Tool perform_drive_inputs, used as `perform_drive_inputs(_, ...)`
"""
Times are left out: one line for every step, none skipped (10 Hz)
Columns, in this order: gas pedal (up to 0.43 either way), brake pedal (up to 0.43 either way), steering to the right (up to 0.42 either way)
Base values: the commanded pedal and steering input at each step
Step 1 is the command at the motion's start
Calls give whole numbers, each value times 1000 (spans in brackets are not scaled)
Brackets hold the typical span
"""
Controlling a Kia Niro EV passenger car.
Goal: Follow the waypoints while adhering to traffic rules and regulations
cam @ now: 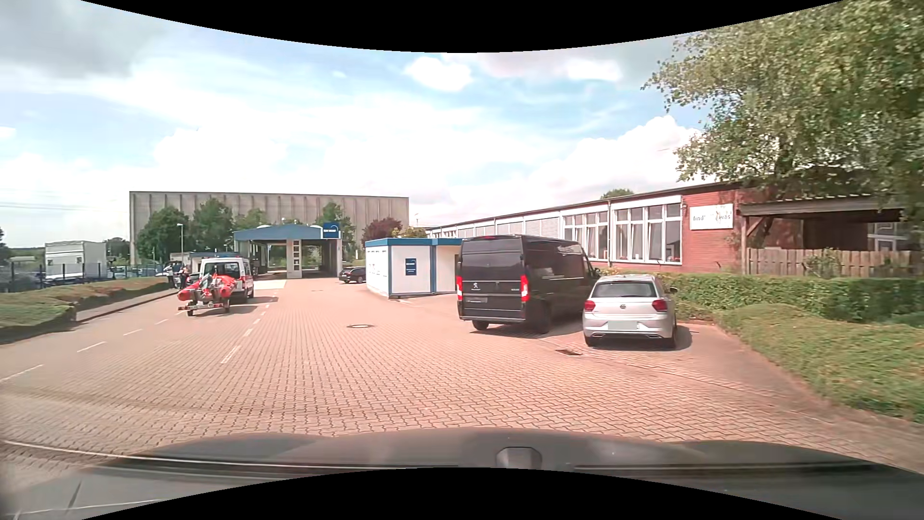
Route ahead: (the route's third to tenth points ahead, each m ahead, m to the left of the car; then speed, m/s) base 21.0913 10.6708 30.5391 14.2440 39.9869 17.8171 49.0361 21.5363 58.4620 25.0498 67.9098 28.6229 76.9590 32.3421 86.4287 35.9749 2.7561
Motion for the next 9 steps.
perform_drive_inputs(0, 165, -426)
perform_drive_inputs(0, 165, -404)
perform_drive_inputs(0, 171, -378)
perform_drive_inputs(0, 183, -342)
perform_drive_inputs(0, 189, -319)
perform_drive_inputs(0, 195, -302)
perform_drive_inputs(0, 189, -297)
perform_drive_inputs(0, 195, -298)
perform_drive_inputs(0, 189, -297)
